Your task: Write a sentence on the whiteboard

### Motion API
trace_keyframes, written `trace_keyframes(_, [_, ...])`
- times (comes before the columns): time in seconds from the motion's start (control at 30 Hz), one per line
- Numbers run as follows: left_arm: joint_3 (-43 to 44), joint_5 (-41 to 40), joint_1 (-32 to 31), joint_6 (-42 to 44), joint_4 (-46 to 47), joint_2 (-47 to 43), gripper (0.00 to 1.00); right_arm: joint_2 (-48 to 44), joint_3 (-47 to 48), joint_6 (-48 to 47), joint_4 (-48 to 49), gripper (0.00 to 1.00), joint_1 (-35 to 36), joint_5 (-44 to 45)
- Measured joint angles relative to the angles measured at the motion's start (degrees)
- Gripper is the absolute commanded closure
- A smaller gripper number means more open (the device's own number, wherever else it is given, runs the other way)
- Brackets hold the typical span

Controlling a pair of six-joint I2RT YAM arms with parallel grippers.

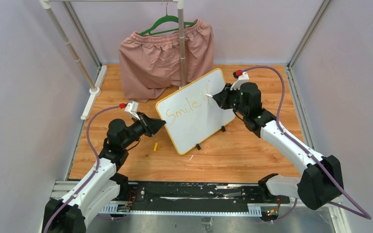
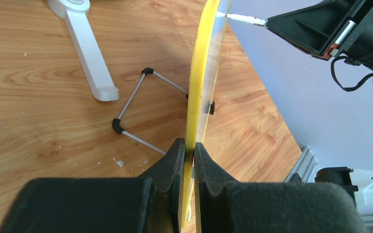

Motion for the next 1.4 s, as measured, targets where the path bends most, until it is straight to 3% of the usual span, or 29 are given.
trace_keyframes(1.4, [0.0,0.0,0.0,0.0,0.0,0.0,1.00,0.5,1.6,0.0,1.6,1.00,-2.3,1.5])
